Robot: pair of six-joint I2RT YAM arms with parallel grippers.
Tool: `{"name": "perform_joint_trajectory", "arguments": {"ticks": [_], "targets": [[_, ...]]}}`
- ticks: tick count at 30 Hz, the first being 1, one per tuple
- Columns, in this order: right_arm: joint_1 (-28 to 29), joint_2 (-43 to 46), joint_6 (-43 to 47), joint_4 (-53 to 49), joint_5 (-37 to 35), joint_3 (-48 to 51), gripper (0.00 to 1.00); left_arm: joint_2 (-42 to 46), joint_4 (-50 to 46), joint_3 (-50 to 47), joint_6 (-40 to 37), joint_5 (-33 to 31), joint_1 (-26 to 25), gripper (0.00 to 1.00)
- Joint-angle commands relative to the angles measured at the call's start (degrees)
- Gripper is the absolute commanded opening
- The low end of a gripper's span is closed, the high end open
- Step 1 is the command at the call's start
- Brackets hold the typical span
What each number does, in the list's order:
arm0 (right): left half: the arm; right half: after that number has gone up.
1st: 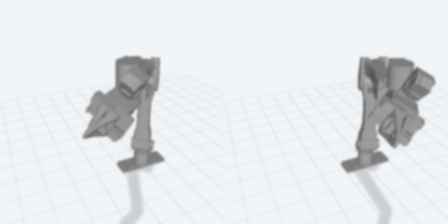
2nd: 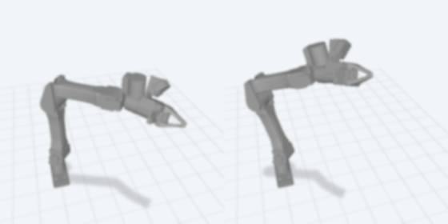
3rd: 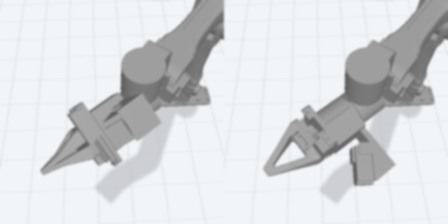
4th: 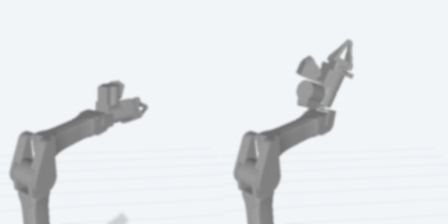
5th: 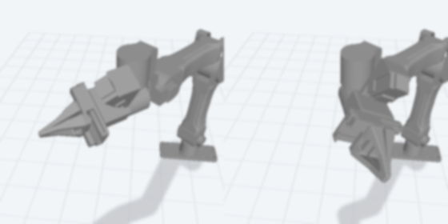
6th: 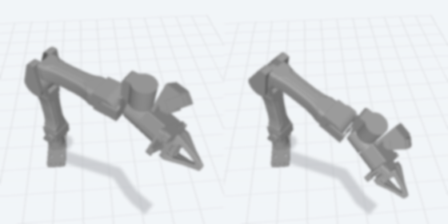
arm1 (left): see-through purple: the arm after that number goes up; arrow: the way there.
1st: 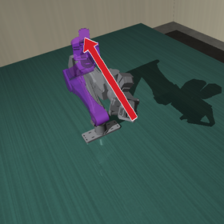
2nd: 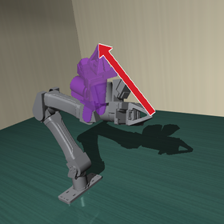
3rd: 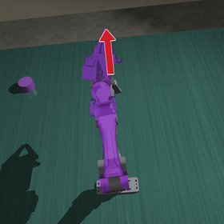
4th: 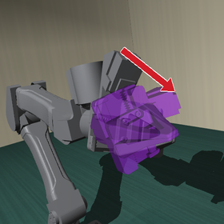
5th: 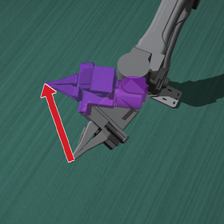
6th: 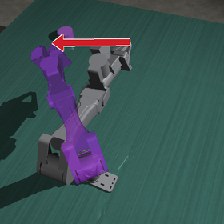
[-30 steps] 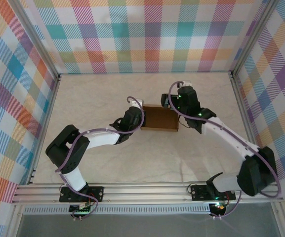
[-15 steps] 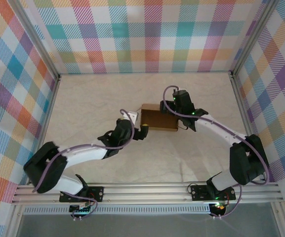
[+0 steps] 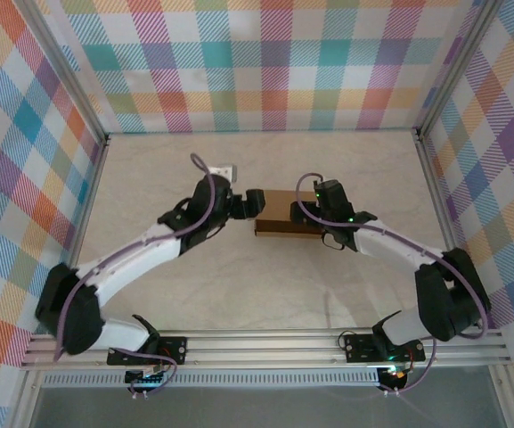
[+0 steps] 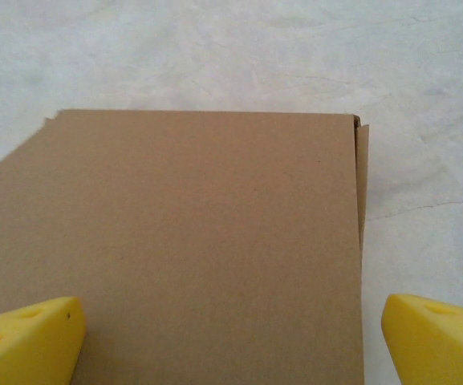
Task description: Fold the paper box
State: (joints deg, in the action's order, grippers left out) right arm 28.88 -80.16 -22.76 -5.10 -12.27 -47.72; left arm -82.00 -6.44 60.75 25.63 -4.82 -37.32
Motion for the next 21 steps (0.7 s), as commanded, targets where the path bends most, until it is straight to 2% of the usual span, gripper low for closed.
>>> {"name": "perform_joint_trajectory", "arguments": {"ticks": [1, 6, 8, 21], "targets": [[-2.11, 4.43, -5.03, 0.79, 4.29, 1.2, 0.94, -7.11, -11.12, 5.28, 3.61, 9.4, 2.33, 0.87], [-7.33, 5.07, -10.89, -3.04, 10.42, 1.11, 0.93, -16.53, -16.14, 12.98, 2.74, 10.46, 3.97, 0.79], [-8.44, 4.13, -10.99, -3.66, 11.78, 1.08, 0.87, -19.22, -16.94, 14.29, 2.54, 10.92, 3.92, 0.77], [-9.12, -4.26, -9.37, -2.84, 13.42, 3.68, 0.69, -22.49, -14.04, 8.82, 3.08, 9.85, 3.92, 0.52]]}}
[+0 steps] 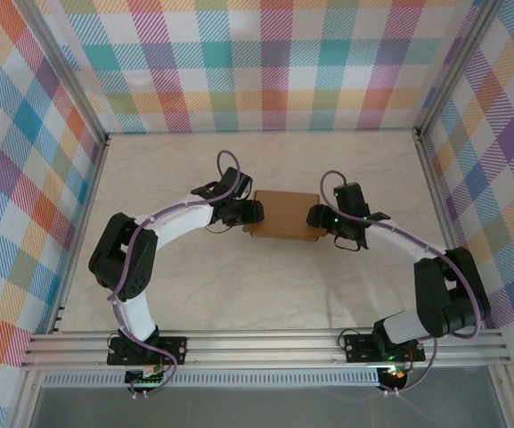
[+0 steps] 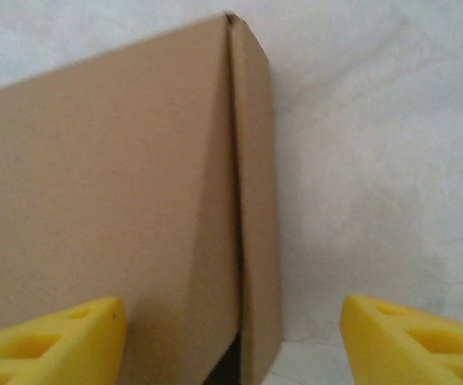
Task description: Fold the paper box
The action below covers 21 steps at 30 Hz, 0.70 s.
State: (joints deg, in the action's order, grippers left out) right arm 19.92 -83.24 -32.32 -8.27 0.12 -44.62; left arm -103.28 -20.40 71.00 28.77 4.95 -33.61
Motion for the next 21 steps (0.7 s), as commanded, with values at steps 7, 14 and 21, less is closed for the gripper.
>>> {"name": "perform_joint_trajectory", "arguments": {"ticks": [7, 14, 21], "targets": [[-0.15, -6.75, 1.03, 2.01, 0.37, 0.81, 0.59, -2.71, 1.22, -3.29, 0.26, -0.41, 0.21, 0.46], [-0.17, -7.25, 0.96, 1.55, 0.31, 0.51, 0.59, -1.93, 3.64, -5.86, 0.95, 1.04, 0.21, 0.47], [-0.99, 0.04, -0.63, 1.66, 3.24, -0.47, 0.79, 2.24, 4.04, -3.5, 0.83, 1.61, 0.57, 0.65]]}}
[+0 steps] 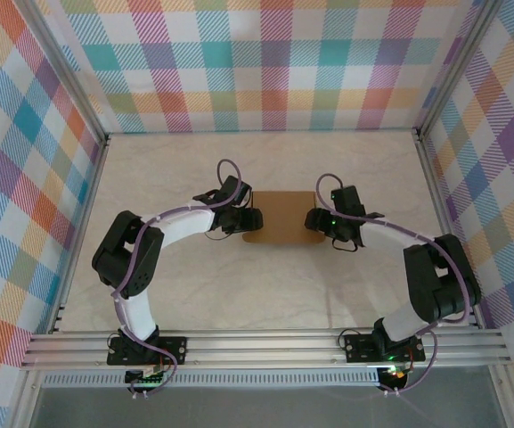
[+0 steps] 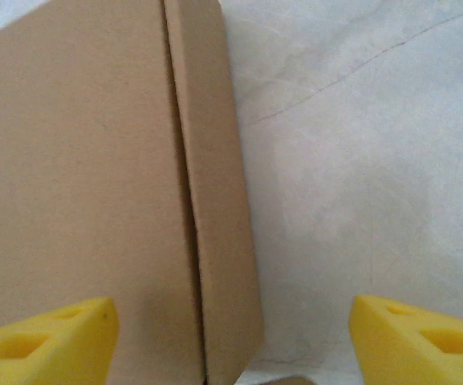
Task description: Fold the paper box
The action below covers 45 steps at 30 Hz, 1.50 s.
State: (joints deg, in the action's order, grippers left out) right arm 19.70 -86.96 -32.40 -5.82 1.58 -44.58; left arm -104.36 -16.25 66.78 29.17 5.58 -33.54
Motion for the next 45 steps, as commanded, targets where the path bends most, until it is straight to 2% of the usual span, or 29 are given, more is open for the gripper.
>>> {"name": "perform_joint_trajectory", "arguments": {"ticks": [1, 5, 7, 11, 16, 23, 26, 34, 41, 45], "targets": [[-1.48, 4.59, -1.45, -0.4, 3.07, -0.27, 0.81, 3.61, -0.17, 1.17, 0.56, 1.22, 0.83, 0.67], [-5.42, 5.93, -6.36, 3.29, 9.78, 1.6, 0.82, 2.53, -0.15, 3.02, 0.48, 3.63, 2.73, 0.69], [-7.2, 5.1, -8.32, 5.59, 13.33, 2.25, 0.82, 1.19, 2.77, 3.31, 0.6, 5.48, 3.86, 0.67], [-8.69, 2.33, -10.34, 7.63, 16.66, 2.13, 0.81, -3.23, 5.9, 3.78, 2.66, 10.97, 6.25, 0.57], [-8.77, 0.41, -10.55, 8.71, 17.49, 2.13, 0.81, -5.74, 9.17, 2.6, 4.23, 14.64, 7.93, 0.38], [-8.81, -0.97, -10.64, 10.18, 19.19, 2.01, 0.81, -5.53, 12.49, -0.87, 5.36, 17.98, 10.22, 0.29], [-8.81, -1.8, -11.51, 11.2, 19.92, 1.71, 0.82, -5.28, 13.86, -2.6, 4.92, 19.88, 11.34, 0.27], [-8.85, -5.23, -13.62, 15.81, 25.02, 0.29, 0.94, -8.05, 22.07, -7.38, 6.95, 28.66, 15.86, 0.27], [-8.81, -10.72, -15.38, 23.26, 34.0, -0.74, 0.95, -9.46, 25.72, -9.25, 8.93, 32.09, 17.95, 0.27], [-8.8, -13.05, -16.78, 25.93, 36.24, -0.72, 0.93, -10.19, 26.95, -10.08, 9.97, 32.98, 19.09, 0.27]]}}
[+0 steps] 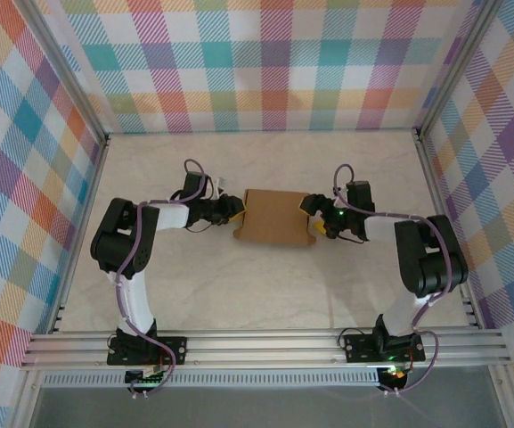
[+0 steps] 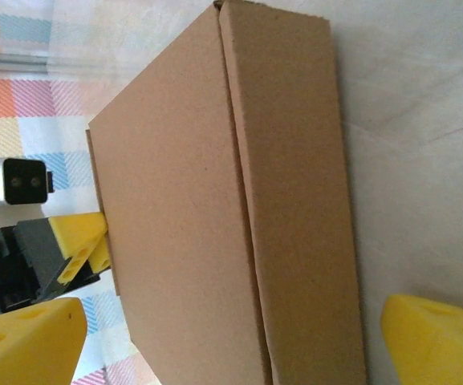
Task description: Fold the paper box
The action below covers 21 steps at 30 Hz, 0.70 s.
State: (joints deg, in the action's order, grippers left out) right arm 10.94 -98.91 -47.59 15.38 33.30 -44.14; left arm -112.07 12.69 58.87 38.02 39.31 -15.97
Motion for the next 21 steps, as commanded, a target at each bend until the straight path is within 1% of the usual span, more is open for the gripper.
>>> {"name": "perform_joint_trajectory", "arguments": {"ticks": [1, 6, 9, 13, 15, 18, 21], "targets": [[0.0, -1.51, -2.0, 5.42, 4.98, -1.06, 0.93, -2.7, -1.68, -2.39, 1.39, -0.49, 1.85, 0.27], [0.09, -3.17, -3.29, 7.72, 7.21, -1.46, 0.92, -4.17, 1.75, -3.93, 3.33, 1.38, 3.44, 0.27], [0.33, -3.81, -3.38, 8.49, 8.52, -2.24, 0.92, -4.63, 1.97, -4.17, 3.38, 1.47, 3.66, 0.27], [0.73, -4.7, -4.94, 12.17, 11.5, -2.72, 0.88, -4.78, 1.74, -4.12, 3.3, 1.3, 3.75, 0.27], [0.99, -4.61, -5.91, 13.18, 12.22, -2.94, 0.83, -4.61, 1.59, -3.95, 3.16, 1.16, 3.75, 0.28], [1.02, -4.0, -7.17, 12.84, 11.58, -2.94, 0.7, -4.41, 0.78, -3.59, 2.68, 1.01, 3.75, 0.28], [1.1, -3.29, -7.68, 11.67, 11.1, -3.08, 0.63, -3.89, 0.04, -3.5, 2.15, 0.77, 3.74, 0.29]]}}
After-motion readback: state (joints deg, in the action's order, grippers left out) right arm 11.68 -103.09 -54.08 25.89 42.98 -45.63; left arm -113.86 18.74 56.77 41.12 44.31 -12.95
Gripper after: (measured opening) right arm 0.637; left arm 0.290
